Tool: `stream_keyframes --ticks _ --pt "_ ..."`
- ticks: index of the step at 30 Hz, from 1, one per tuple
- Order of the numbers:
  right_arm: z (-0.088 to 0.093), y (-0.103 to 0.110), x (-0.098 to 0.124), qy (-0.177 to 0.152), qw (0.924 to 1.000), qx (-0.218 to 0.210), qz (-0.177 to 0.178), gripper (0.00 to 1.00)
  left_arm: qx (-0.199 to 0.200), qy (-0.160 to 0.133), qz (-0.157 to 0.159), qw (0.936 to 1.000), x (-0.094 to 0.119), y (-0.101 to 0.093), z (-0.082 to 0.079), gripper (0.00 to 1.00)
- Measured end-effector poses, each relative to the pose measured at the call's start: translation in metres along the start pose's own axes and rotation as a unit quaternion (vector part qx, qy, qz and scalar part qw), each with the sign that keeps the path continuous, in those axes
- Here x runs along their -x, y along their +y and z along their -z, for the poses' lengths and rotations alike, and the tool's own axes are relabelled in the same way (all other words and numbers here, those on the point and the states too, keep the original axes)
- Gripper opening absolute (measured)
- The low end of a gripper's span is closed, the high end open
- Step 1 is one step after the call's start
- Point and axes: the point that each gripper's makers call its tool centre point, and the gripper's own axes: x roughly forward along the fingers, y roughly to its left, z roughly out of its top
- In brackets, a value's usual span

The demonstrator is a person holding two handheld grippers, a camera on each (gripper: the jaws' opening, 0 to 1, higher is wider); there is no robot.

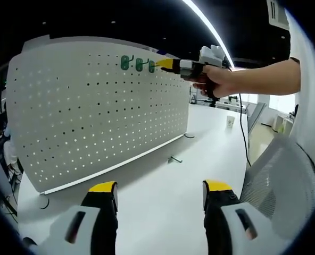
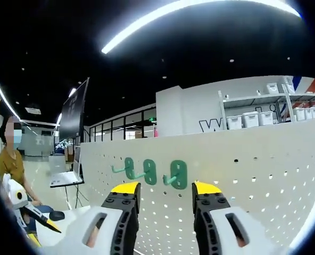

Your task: Insert the hook assembly into the mounting plate slot until the hook locks in place.

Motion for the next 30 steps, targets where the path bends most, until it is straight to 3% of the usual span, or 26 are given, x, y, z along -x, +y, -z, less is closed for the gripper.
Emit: stream_keyframes --ticks 13,30 --pt "0.007 0.001 0.029 0.004 0.9998 -0.001 -0.021 0.41 0.004 -0.003 -0.002 1.0000 0.000 0.003 -0.001 0.67" --pt "0.044 0.015 0.072 0.041 0.9979 -0.001 -0.051 0.45 0.008 -0.005 0.000 1.0000 -0.001 0.005 -0.001 0.68"
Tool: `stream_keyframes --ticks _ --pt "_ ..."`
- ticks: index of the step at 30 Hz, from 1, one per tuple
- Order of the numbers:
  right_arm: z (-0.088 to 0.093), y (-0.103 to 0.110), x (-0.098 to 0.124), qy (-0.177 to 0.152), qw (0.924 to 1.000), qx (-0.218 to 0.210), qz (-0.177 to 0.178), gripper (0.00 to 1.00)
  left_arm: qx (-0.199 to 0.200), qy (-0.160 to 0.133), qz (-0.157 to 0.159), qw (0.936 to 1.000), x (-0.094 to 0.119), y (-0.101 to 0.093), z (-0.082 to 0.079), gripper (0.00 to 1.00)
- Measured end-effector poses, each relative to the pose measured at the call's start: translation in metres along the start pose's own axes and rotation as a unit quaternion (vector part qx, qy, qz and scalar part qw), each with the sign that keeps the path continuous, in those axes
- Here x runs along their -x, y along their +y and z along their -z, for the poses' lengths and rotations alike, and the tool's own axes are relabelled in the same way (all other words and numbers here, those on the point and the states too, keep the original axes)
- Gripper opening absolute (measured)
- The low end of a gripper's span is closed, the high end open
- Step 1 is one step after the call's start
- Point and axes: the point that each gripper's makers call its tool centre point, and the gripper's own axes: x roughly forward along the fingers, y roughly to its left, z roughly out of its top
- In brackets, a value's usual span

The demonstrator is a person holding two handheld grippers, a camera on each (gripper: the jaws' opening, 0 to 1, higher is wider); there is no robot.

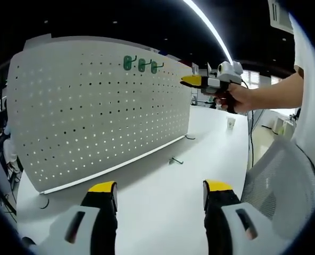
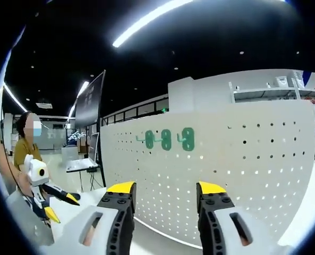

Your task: Insert the hook assembly into the mounting plate slot until the hook locks in place.

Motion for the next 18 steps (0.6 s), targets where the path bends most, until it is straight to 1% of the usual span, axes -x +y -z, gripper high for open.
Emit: stream_keyframes --ticks 10,18 --pt "0.015 0.005 0.015 0.013 0.9998 -0.008 -0.011 0.48 0.005 -0.004 -0.001 1.0000 0.000 0.001 -0.002 0.68" --pt "0.030 0.011 0.028 0.027 0.9993 -0.013 -0.021 0.50 0.012 -0.005 0.000 0.9999 0.001 0.001 -0.001 0.68"
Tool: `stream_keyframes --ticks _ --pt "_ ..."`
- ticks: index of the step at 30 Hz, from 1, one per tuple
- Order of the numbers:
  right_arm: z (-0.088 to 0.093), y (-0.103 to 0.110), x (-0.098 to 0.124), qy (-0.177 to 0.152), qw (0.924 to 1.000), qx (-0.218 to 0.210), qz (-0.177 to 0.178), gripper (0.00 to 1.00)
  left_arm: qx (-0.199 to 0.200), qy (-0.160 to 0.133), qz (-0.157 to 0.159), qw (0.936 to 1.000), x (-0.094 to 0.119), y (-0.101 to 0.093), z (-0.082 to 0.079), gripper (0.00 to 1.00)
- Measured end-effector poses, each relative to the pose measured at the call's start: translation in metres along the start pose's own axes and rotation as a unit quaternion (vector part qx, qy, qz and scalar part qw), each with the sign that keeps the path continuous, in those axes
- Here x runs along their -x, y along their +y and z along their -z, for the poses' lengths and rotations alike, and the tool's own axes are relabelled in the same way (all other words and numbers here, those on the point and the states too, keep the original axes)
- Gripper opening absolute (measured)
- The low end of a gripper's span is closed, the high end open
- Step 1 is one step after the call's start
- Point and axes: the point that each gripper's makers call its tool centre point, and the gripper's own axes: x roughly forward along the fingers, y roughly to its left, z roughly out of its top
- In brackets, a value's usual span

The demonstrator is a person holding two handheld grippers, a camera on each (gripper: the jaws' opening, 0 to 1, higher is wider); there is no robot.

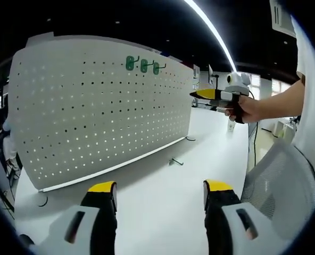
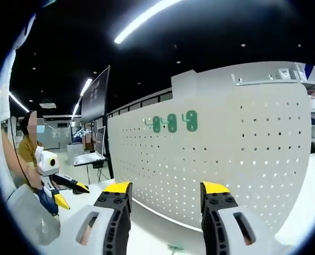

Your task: Insert the hook assembly into the mounting plate slot until the hook locks in place.

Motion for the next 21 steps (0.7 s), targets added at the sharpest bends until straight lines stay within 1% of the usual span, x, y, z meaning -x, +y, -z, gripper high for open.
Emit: stream_keyframes --ticks 9,11,21 --pt "0.015 0.007 0.015 0.016 0.9998 -0.006 -0.010 0.52 0.002 0.000 0.002 1.0000 -0.001 0.000 0.000 0.69" --pt "0.019 0.007 0.018 0.020 0.9997 -0.009 -0.009 0.52 0.004 -0.005 0.002 1.0000 -0.001 0.000 -0.001 0.69" --pt "0.034 0.012 0.029 0.034 0.9992 -0.018 -0.011 0.52 0.007 -0.004 0.002 1.0000 -0.001 0.000 -0.001 0.69"
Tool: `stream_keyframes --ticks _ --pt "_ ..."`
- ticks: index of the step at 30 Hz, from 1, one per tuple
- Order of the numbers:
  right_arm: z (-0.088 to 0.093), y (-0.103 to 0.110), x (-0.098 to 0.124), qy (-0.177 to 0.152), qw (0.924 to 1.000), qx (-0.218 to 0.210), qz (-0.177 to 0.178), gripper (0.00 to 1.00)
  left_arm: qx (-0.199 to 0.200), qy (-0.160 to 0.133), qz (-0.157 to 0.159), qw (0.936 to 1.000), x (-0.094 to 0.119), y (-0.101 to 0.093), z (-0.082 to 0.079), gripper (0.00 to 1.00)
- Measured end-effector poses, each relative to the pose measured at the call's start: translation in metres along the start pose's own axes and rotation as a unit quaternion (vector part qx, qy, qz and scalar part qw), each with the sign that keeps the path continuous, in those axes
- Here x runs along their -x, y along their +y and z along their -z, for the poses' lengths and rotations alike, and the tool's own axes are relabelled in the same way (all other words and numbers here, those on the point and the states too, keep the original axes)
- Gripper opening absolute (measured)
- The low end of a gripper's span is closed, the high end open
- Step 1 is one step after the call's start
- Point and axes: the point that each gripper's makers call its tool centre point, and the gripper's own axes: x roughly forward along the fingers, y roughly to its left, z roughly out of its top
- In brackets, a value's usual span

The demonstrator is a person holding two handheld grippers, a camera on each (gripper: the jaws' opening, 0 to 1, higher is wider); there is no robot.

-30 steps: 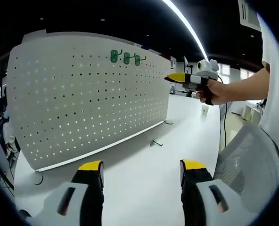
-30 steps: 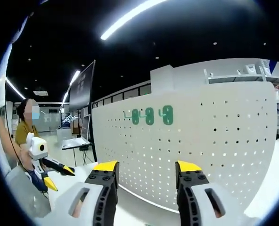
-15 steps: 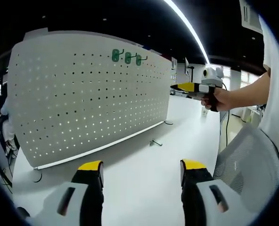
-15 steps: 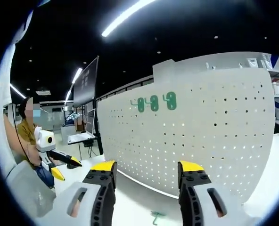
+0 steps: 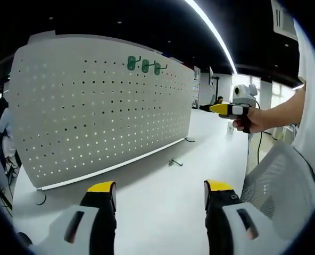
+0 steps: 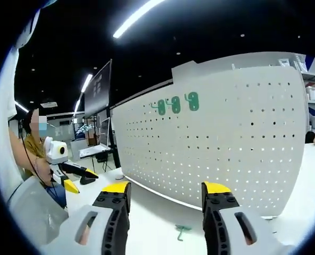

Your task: Insert the hook assembly into the mounting plate slot until the hook locks in place.

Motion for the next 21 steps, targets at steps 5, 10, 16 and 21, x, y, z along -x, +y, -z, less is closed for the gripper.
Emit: stream_keyframes --ticks 5,10,16,21 --pt "0.006 0.002 0.004 0.008 1.0000 0.000 -0.002 0.53 0.001 0.001 -0.001 1.0000 0.000 0.001 0.001 0.69" --pt "0.015 0.005 0.009 0.017 0.9998 -0.005 -0.002 0.53 0.001 0.003 0.000 1.0000 0.000 0.001 0.003 0.69" --pt "0.029 0.010 0.016 0.033 0.9994 -0.007 -0.005 0.53 0.004 0.004 0.002 1.0000 0.000 -0.001 0.004 0.69" --pt "0.034 0.012 0.022 0.041 0.9991 -0.009 -0.005 0.54 0.005 0.004 0.002 1.0000 0.000 -0.001 0.004 0.69"
